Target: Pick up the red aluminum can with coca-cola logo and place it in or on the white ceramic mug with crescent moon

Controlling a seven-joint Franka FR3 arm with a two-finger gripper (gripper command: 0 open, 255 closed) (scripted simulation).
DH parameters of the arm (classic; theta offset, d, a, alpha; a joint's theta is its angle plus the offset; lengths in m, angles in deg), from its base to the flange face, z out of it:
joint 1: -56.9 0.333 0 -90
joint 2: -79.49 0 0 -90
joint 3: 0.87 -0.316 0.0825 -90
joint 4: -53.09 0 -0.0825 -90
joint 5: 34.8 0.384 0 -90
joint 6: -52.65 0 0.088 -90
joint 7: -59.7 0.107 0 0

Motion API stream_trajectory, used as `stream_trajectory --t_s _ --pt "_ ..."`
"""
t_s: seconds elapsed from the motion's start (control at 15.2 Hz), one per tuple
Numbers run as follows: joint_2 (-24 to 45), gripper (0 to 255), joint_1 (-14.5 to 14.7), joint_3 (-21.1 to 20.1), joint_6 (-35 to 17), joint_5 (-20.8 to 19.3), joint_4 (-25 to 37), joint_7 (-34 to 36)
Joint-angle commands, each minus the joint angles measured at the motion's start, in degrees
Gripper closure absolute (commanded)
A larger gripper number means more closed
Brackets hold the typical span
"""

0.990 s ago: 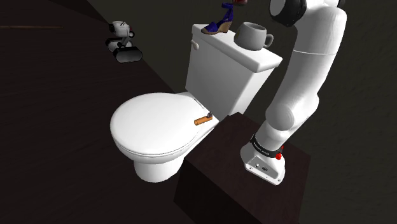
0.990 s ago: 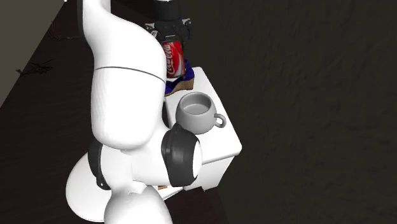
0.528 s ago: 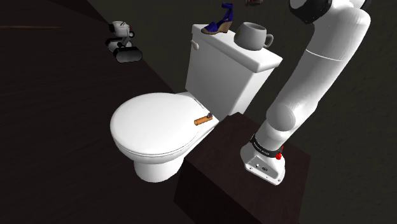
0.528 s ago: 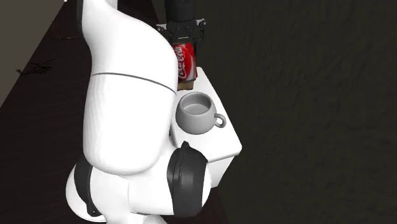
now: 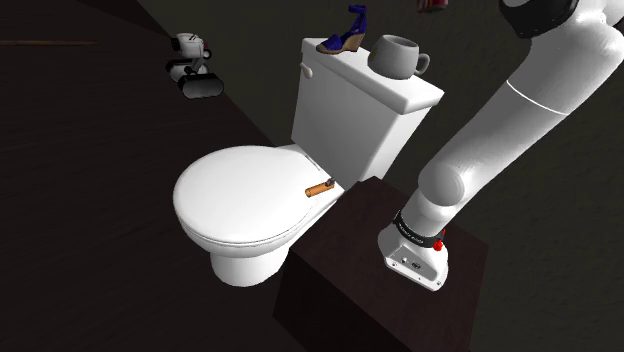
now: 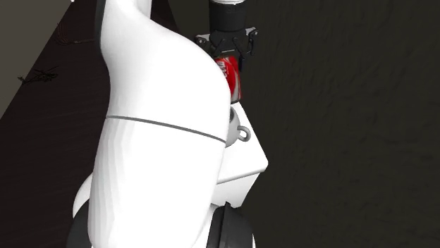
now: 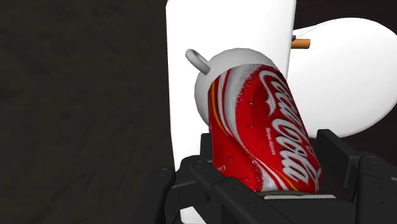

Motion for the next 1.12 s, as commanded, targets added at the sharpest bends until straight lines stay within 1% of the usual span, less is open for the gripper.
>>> stream_trajectory --t_s 0.0,0.53,0.99,1.06 --pt "-2.6 255 0.4 -0.8 -2.3 -1.2 -4.6 0.8" --pt "-8.9 255 0.6 -2.8 -10.1 -3.5 -18.2 3.2" --pt "-13.1 255 0.3 -3.6 -16.4 -4.8 -28.5 4.6" --pt "-13.1 255 0.3 -3.6 -16.4 -4.8 -28.5 4.6"
